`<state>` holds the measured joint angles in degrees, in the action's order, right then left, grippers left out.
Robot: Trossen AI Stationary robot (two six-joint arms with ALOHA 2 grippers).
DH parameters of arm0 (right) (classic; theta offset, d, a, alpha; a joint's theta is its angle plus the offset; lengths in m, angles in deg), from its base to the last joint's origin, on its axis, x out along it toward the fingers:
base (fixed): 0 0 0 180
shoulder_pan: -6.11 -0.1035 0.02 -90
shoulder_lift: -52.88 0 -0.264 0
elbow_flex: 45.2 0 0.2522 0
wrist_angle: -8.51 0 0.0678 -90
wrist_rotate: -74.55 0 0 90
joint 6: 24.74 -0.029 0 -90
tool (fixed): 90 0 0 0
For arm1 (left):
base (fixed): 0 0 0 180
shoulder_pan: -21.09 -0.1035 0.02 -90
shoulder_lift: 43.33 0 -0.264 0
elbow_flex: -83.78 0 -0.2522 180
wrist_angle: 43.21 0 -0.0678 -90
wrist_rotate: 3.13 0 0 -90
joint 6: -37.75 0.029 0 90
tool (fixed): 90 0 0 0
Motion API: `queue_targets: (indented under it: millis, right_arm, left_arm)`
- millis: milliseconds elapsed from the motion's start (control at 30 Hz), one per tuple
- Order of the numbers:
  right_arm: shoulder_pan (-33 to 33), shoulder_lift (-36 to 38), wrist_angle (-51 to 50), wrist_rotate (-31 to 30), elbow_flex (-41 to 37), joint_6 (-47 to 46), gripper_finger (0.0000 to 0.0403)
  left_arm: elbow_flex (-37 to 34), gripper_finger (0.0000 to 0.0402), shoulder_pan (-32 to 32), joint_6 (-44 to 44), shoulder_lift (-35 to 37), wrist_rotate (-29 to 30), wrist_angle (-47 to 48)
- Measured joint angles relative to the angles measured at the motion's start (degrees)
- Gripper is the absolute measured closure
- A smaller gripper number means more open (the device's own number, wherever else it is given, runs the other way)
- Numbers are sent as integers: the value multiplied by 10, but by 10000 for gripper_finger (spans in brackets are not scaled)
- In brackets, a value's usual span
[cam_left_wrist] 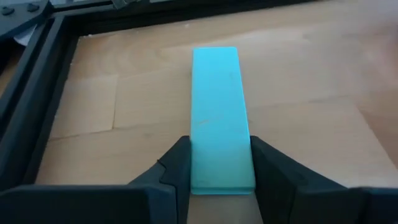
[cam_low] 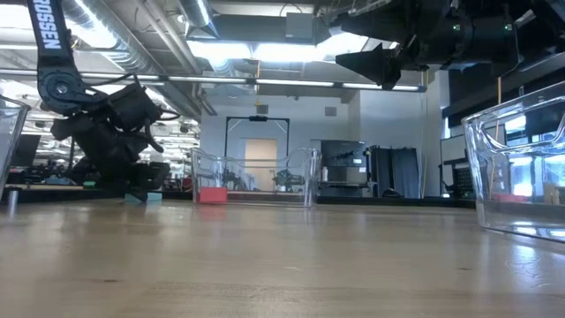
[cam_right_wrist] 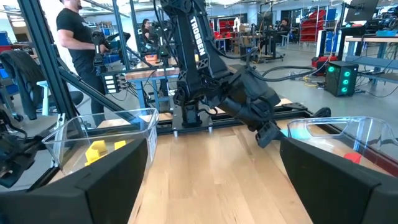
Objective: Sort & place blocks by color
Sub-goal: Put the top blue block into the bottom right transparent bin
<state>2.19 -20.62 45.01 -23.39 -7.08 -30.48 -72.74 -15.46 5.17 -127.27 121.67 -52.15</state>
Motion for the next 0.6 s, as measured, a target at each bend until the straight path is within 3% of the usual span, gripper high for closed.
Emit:
queue_targets:
  millis: [267, 600]
  right_arm:
    - [0, 0, 0, 0, 0, 0, 34]
    - [0, 0, -1, 0, 0, 0, 34]
  left_arm:
    - [-4, 283, 62, 5, 127, -1, 73]
    - [0, 283, 175, 52, 359, 72, 110]
